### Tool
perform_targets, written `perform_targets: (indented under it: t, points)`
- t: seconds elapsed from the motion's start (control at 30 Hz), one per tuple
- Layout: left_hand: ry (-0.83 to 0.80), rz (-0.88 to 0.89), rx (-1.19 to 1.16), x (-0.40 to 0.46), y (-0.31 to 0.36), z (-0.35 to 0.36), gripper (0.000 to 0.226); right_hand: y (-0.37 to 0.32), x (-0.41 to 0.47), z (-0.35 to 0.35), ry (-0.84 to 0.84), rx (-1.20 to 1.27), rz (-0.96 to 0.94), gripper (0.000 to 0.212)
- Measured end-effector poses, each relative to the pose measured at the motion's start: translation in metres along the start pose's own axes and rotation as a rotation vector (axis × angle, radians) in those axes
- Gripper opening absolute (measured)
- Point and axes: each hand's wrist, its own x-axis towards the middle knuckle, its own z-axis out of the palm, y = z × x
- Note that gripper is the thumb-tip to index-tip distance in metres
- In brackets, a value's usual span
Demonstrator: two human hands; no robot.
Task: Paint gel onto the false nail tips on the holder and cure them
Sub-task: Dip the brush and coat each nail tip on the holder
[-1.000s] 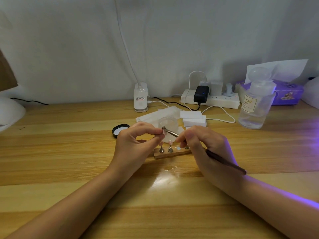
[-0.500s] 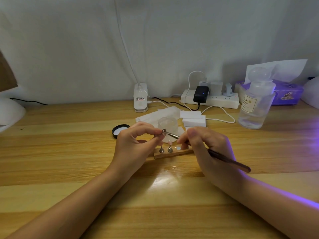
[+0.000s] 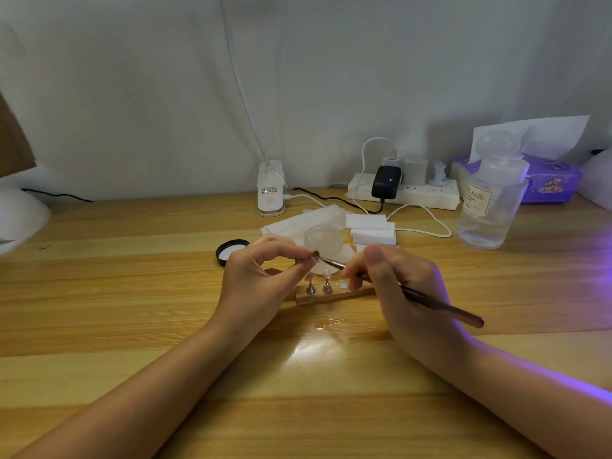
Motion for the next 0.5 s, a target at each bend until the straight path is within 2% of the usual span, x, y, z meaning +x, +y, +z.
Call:
perform_targets:
  t: [0.17, 0.3, 0.43, 0.5]
  points:
    - [-0.009, -0.01, 0.003, 0.0001, 0.0003, 0.0, 0.011, 0.0005, -0.0019, -0.0012, 0.023, 0.107, -0.002, 0.039]
    - [-0.025, -0.016, 0.015, 0.0002, -0.0001, 0.0, 0.011, 0.0031, 0.0001, -0.0003, 0.04, 0.012, 0.002, 0.031]
    - [-0.019, -0.007, 0.014, -0.0003, 0.001, -0.0006, 0.01, 0.0033, -0.0007, 0.0006, 0.006, -0.019, -0.016, 0.046]
    - [-0.012, -0.005, 0.011, -0.0005, 0.0018, -0.0006, 0.009, 0.002, -0.0016, 0.0003, 0.007, 0.025, -0.021, 0.046]
